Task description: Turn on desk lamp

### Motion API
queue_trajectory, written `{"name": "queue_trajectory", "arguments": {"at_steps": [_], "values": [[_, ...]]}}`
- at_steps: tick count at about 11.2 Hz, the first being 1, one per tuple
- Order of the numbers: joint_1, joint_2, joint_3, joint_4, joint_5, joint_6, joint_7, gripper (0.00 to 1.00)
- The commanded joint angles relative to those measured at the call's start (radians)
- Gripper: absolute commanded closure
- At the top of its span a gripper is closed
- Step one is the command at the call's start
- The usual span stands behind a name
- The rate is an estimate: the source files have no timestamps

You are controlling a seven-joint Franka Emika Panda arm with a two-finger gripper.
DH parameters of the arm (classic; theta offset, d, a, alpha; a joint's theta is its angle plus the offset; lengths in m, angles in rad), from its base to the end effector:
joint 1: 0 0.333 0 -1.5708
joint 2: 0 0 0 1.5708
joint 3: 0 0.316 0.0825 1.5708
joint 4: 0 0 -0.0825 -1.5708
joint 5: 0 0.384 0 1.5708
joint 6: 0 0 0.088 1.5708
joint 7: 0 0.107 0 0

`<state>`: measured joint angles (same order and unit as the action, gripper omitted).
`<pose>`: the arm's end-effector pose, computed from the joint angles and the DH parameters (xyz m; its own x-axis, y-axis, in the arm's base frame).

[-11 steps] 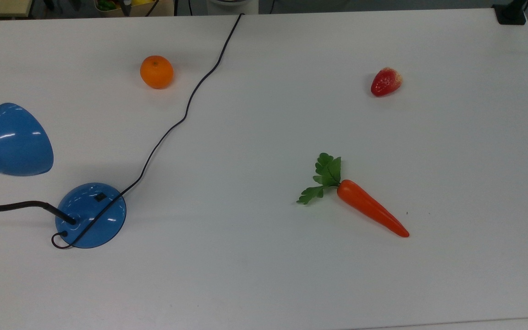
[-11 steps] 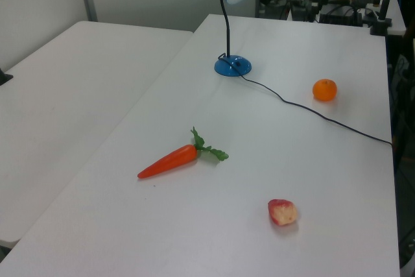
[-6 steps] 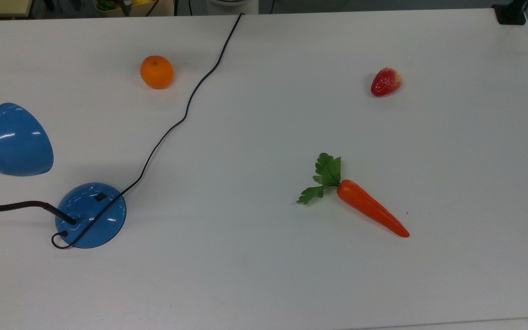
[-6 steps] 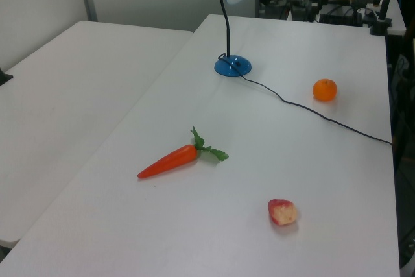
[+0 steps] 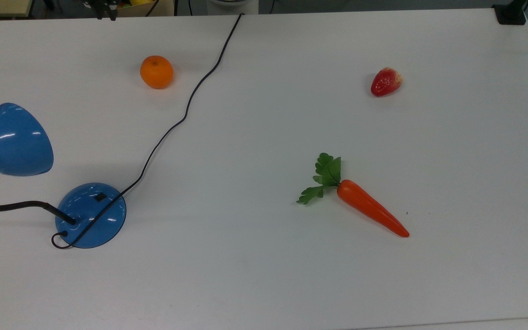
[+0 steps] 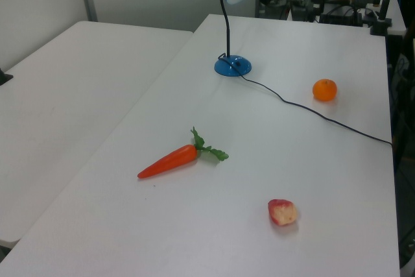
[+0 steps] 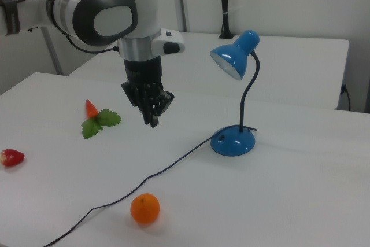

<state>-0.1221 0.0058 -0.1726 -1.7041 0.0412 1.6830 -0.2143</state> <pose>0.5382 -0.1590 0.5678 0.9962 -0.0851 -0.0178 -0.0858 -0.9953 -0.0446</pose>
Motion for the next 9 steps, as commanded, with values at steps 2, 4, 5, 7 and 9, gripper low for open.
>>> {"name": "queue_trajectory", "arguments": {"at_steps": [2, 4, 5, 7, 9], "values": [[-0.045, -0.001, 0.012, -0.032, 0.063, 0.131, 0.058, 0.91], [-0.082, 0.017, 0.050, -0.049, 0.075, 0.220, 0.114, 0.95], [-0.102, 0.029, 0.071, -0.054, 0.075, 0.263, 0.148, 0.95], [-0.111, 0.068, 0.085, -0.055, 0.075, 0.370, 0.228, 0.97], [-0.106, 0.100, 0.085, -0.057, 0.074, 0.458, 0.286, 0.97]]}}
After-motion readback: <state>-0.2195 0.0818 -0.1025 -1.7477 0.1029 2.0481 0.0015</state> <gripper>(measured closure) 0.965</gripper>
